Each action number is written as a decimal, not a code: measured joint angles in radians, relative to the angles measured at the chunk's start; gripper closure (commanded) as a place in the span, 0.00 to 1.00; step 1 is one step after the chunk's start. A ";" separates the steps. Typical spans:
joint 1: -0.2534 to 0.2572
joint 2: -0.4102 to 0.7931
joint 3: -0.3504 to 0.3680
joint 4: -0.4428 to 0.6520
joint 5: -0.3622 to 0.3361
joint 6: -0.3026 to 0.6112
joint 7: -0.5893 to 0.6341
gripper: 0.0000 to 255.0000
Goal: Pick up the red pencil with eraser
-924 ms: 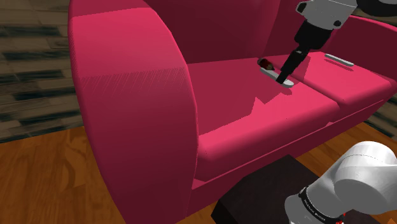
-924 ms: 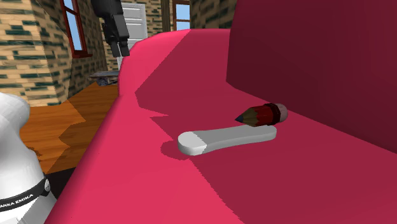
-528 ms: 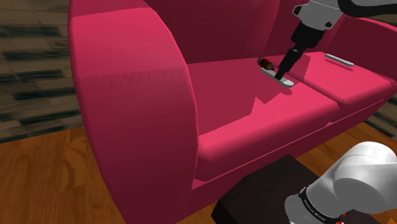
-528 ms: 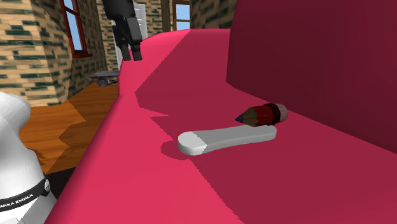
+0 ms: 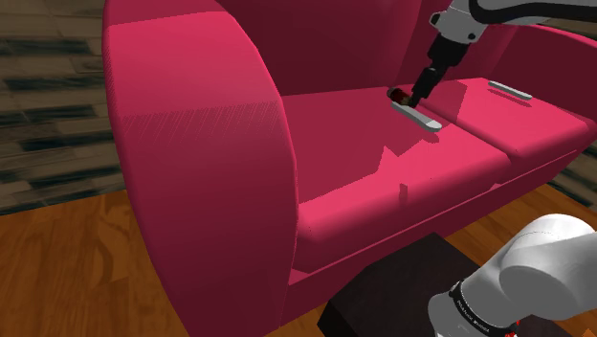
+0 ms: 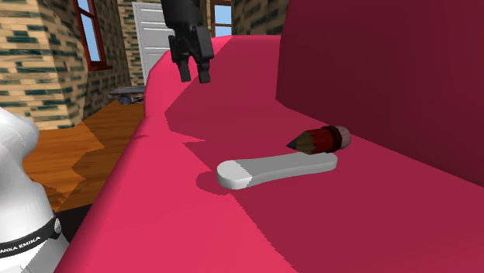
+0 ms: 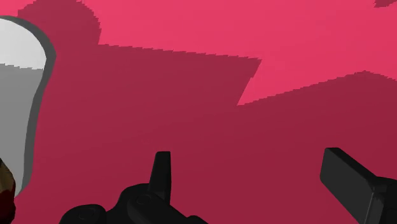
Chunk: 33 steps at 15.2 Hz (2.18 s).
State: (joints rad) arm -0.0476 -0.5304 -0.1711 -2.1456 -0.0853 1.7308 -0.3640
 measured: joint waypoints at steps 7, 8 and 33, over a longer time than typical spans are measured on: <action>-0.023 0.216 -0.122 0.152 0.013 0.057 -0.141 0.00; -0.027 0.250 -0.141 0.177 0.020 0.065 -0.166 0.00; -0.125 0.715 -0.279 0.512 0.208 0.136 -0.426 1.00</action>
State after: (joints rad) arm -0.1722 0.1845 -0.4496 -1.6338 0.1229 1.8672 -0.7904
